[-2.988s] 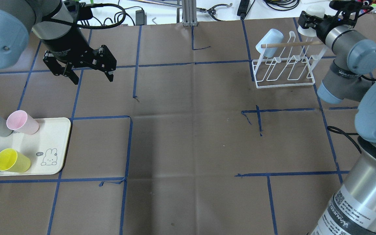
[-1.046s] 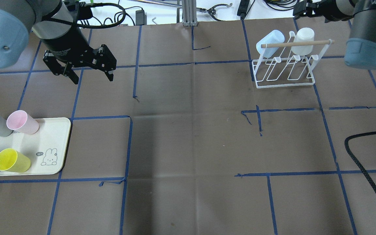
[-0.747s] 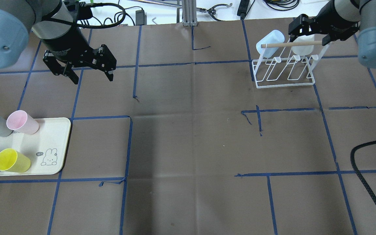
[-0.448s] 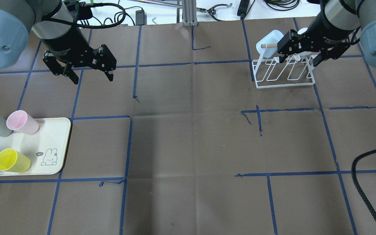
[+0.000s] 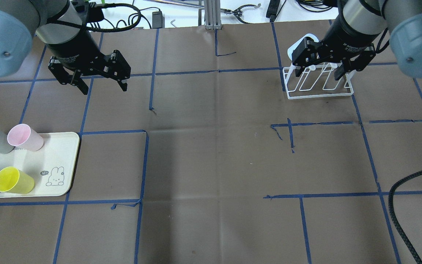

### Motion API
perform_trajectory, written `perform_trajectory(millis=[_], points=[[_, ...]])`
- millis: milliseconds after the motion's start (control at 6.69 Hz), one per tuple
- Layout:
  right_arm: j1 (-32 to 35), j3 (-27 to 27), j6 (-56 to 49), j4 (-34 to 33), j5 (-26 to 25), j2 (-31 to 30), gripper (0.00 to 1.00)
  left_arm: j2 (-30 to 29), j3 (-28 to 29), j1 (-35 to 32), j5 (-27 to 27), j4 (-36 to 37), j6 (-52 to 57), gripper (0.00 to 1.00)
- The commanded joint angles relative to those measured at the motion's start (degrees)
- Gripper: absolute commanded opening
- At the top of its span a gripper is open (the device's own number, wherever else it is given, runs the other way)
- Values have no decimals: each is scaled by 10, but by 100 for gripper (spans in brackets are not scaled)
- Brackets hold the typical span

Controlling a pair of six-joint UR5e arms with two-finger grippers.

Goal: Transfer IKEA cup to right arm and place on rack

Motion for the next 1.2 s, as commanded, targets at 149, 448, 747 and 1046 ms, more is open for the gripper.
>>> perform_trajectory(millis=[149,448,747,1046], points=[[21,-15,17,5,-5,0,100,0,-1,0,0,0,0,100],[51,-20,24,3,-55,2,100,0,0,0,0,0,0,100],[51,-17,23,3,-72,3,100,0,0,0,0,0,-1,100],[50,-14,23,5,-68,-1,100,0,0,0,0,0,0,100]])
